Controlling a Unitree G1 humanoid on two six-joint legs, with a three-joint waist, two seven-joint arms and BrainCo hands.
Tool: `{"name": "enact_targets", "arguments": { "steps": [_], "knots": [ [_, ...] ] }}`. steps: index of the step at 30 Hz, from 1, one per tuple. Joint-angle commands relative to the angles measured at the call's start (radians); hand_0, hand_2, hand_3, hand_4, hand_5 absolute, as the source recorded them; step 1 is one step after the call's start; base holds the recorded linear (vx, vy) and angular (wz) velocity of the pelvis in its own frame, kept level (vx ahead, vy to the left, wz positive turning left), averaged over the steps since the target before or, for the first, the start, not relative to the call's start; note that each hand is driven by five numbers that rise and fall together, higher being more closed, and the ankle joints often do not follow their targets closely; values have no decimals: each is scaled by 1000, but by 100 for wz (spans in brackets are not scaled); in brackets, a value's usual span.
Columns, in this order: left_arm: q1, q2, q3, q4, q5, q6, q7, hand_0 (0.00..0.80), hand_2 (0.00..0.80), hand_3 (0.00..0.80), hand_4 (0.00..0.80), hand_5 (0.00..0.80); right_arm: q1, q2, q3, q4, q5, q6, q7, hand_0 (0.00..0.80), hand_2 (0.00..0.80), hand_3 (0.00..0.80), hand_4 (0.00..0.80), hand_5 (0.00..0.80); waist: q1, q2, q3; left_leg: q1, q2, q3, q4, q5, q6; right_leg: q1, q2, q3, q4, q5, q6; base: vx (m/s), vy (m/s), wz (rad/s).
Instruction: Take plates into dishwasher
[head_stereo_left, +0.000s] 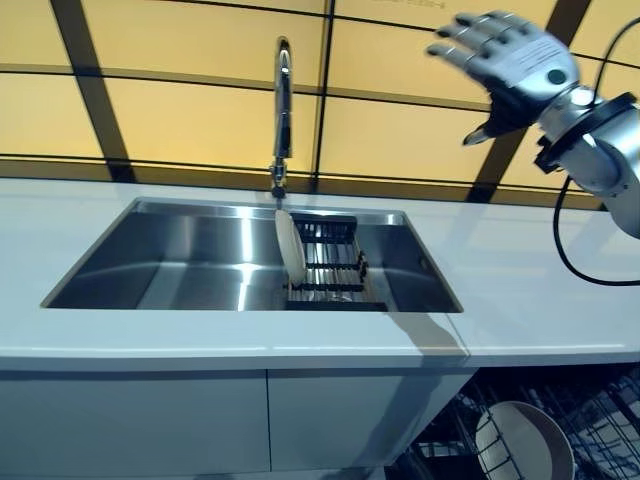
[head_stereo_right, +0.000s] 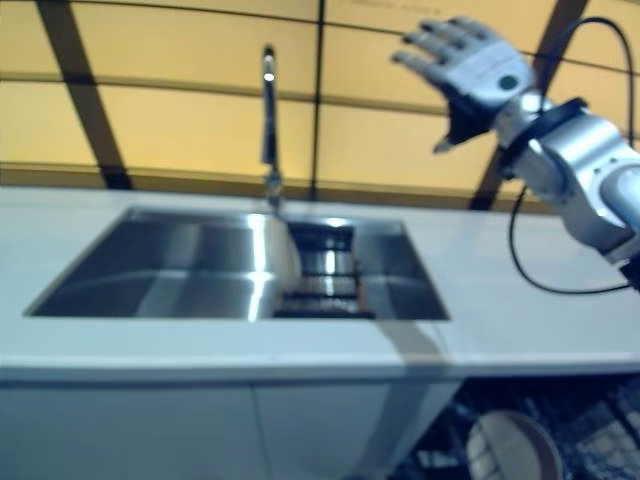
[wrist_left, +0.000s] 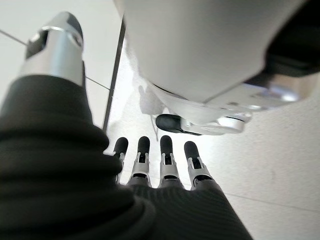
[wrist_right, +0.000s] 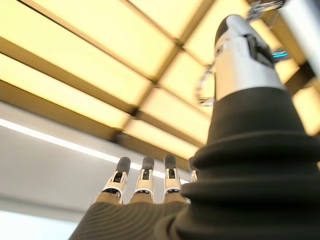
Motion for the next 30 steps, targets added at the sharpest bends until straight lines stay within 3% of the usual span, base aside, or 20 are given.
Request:
{"name": "enact_targets", "arguments": {
  "steps": [1,6,15,30],
  "knots": [
    [-29,46,-1,35,0,-20,-8,0,0,0,0,0,-134,-12,76,14,-16,-30,20,0,0,0,0,0,18,-58,7,-32,-18,12,-4,10,6,54,-28,-22,0,-2,83,28,11,13],
    [-25,46,8,36,-4,-20,-13,0,0,0,0,0,-110,30,60,-23,38,-26,86,0,0,0,0,0,34,-59,13,-38,-23,-4,-4,12,6,59,-31,-36,0,-4,83,34,11,15],
    [-10,56,-20,22,13,-30,-22,0,0,0,0,0,-37,85,47,-5,-80,-79,85,0,0,0,0,0,71,-65,45,-66,-32,-30,-4,24,11,51,-23,-57,0,0,80,38,-20,12],
    [-46,81,-61,-13,-77,-49,-3,0,0,0,0,0,-224,112,187,10,-175,-29,44,0,0,0,0,0,74,-59,184,-182,-54,-68,-4,54,19,-68,-12,-30,0,32,74,-81,-3,10]
  ]
}}
